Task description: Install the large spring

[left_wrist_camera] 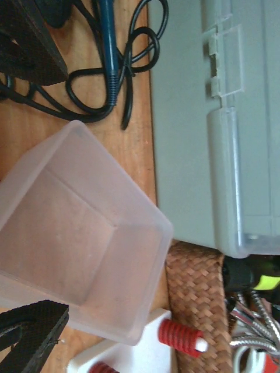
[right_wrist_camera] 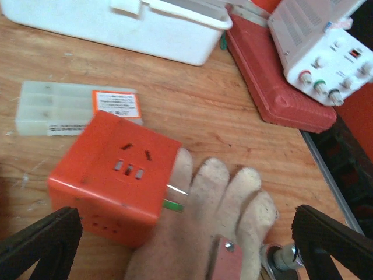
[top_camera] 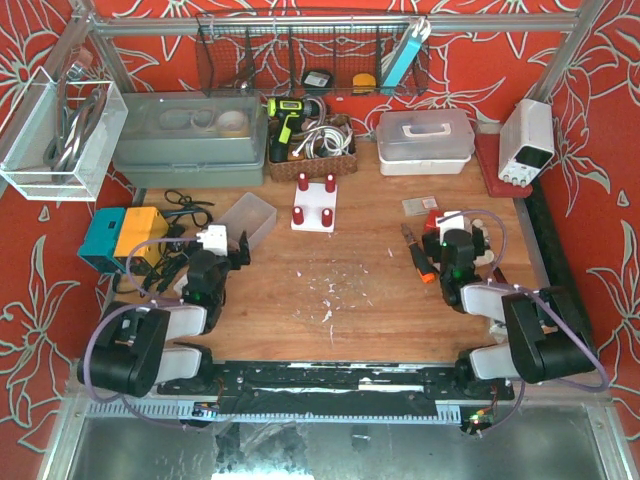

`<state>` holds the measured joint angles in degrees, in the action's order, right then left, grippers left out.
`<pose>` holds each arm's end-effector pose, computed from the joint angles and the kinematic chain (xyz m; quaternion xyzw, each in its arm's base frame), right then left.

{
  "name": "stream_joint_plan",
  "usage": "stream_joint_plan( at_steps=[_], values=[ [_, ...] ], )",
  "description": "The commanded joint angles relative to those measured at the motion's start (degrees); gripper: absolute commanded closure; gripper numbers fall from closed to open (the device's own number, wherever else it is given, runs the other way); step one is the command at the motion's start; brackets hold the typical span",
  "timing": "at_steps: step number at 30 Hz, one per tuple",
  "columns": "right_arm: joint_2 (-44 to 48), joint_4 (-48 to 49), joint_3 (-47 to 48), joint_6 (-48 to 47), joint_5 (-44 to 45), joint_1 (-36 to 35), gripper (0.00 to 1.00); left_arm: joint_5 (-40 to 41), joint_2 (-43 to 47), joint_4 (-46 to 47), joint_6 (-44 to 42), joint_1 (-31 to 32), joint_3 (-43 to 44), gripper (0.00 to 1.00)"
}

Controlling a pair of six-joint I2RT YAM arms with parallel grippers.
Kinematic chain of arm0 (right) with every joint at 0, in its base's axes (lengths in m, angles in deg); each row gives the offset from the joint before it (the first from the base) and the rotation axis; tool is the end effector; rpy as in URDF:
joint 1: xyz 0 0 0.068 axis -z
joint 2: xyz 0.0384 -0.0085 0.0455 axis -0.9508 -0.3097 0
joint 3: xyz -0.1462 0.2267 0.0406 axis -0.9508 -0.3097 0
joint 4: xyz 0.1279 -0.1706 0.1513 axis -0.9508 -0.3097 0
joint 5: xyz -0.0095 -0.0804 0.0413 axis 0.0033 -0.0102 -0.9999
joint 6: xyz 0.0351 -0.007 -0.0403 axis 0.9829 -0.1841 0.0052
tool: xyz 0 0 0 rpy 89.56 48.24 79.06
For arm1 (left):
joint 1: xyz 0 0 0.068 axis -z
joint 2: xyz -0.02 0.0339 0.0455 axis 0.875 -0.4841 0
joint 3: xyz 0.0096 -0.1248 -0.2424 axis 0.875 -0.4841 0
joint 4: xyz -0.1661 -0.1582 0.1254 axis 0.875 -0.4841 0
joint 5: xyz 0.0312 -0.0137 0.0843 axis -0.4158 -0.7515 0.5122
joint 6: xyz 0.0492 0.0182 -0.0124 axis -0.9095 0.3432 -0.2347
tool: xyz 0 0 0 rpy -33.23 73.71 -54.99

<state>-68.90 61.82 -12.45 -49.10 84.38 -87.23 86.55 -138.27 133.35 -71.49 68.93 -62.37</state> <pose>0.2399 0.0509 0.1601 -0.0387 0.8048 -0.1200 0.5801 0.2040 -0.0206 0.1542 0.0085 0.7542 0.0606 0.6538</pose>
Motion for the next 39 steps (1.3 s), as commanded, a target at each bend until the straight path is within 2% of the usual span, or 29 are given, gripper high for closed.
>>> stream_joint_plan(
  at_steps=[1, 3, 4, 6, 8, 10, 39],
  values=[
    [-0.6, 9.4, -3.8, 2.8, -8.4, 5.0, 0.01, -7.5, -4.4, 14.4, 1.3, -1.8, -2.5, 0.0],
    [-3.2, 17.0, -5.7, 3.9, -7.0, 5.6, 0.01, -7.8, -7.3, 19.4, 1.2, -1.8, -4.2, 0.0],
    [-4.3, 17.7, -5.6, 4.1, -6.4, 5.6, 0.01, -7.7, -8.2, 20.9, 1.3, -1.8, -4.4, 0.0],
    [-2.9, 11.0, -3.3, 4.9, -6.2, 5.9, 0.01, -7.7, -9.2, 19.4, 1.2, -1.8, -3.2, 0.0],
    [-3.9, 12.9, -3.6, 5.1, -6.4, 6.2, 0.01, -8.2, -9.0, 15.2, 1.1, -1.9, -1.2, 0.0],
    [-3.2, 10.5, -3.2, 5.2, -6.5, 6.3, 0.01, -7.7, -9.6, 16.4, 1.4, -2.0, -1.3, 0.0],
    [-3.3, 11.0, -3.2, 5.2, -6.5, 6.3, 0.01, -7.9, -9.3, 15.5, 1.5, -2.2, -1.1, 0.0]
  ],
)
